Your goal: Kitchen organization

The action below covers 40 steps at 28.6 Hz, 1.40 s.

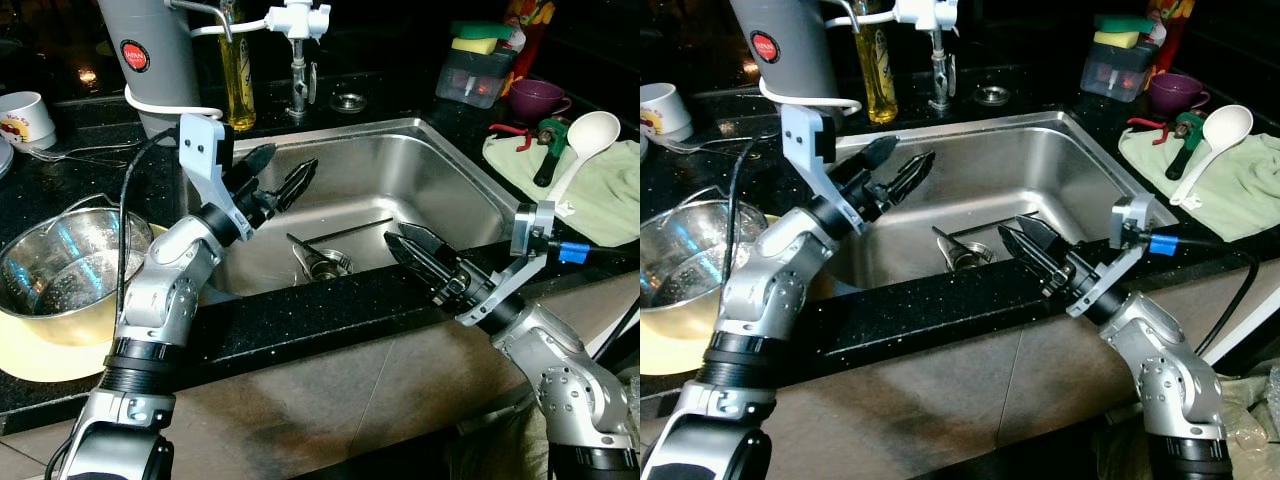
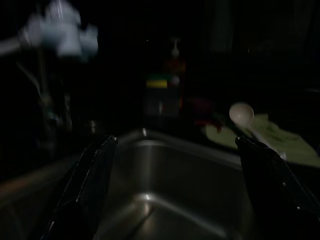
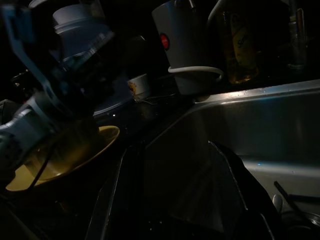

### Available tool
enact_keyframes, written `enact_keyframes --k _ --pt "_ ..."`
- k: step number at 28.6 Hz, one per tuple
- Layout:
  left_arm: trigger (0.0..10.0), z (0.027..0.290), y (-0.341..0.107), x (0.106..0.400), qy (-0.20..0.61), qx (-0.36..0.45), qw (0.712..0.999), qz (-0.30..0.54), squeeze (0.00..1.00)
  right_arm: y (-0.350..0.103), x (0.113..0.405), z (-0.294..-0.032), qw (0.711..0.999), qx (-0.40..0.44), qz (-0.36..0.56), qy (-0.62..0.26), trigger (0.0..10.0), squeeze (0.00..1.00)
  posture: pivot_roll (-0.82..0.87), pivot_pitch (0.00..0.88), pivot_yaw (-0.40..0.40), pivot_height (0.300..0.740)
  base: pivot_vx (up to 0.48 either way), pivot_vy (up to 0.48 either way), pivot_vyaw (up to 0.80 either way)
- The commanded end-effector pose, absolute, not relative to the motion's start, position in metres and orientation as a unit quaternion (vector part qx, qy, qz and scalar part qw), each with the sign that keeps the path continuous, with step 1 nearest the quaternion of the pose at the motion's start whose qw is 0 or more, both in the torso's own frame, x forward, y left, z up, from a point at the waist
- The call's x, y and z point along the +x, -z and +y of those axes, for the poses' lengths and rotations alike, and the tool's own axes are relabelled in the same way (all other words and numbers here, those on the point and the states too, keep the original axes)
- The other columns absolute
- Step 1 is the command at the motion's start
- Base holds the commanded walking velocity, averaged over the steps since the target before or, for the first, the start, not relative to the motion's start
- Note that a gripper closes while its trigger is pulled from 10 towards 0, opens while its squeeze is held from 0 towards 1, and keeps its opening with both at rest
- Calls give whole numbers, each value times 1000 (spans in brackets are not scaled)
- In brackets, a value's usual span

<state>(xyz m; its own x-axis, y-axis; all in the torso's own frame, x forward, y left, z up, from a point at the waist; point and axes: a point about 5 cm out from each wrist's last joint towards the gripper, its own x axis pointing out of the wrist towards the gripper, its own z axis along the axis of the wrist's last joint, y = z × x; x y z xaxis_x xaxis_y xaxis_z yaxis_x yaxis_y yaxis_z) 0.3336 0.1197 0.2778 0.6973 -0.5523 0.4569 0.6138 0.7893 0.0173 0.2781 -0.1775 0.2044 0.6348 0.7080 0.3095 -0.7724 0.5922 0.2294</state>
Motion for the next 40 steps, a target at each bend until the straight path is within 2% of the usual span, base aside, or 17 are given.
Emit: enact_keyframes --k 1,4,7,12,17,26,32,34,40 --pt "10000 118 -286 326 317 -44 918 -236 0 -207 277 -174 885 170 -99 -422 10000 0 -8 68 -2 740 0 0 0" --pt "10000 110 -298 310 335 -27 906 -255 0 -206 277 -173 882 171 -102 -427 10000 0 -2 66 -3 740 0 0 0" --pt "10000 108 -314 296 343 28 895 -282 0 -206 277 -172 880 176 -104 -428 10000 0 2 62 -4 740 0 0 0" --pt "10000 115 -337 283 327 81 888 -314 0 -210 275 -172 869 180 -124 -445 10000 0 8 55 -5 740 0 0 0" --pt "10000 124 -342 272 319 140 886 -305 0 -210 271 -170 854 183 -122 -471 10000 0 21 50 -11 740 0 0 483" --pt "10000 140 -337 253 357 218 878 -234 0 -207 267 -166 838 179 -107 -505 10000 0 38 64 -24 740 0 0 800" --pt "10000 150 -337 237 407 252 859 -182 0 -207 264 -165 827 178 -103 -524 10000 0 43 70 -26 740 0 0 800" --pt "10000 157 -329 229 435 289 844 -123 0 -206 261 -164 821 173 -97 -535 10000 0 43 72 -26 740 0 0 800" --pt "10000 185 -317 240 382 351 855 -25 0 -204 257 -163 818 168 -88 -543 10000 0 41 76 -26 740 0 0 800"
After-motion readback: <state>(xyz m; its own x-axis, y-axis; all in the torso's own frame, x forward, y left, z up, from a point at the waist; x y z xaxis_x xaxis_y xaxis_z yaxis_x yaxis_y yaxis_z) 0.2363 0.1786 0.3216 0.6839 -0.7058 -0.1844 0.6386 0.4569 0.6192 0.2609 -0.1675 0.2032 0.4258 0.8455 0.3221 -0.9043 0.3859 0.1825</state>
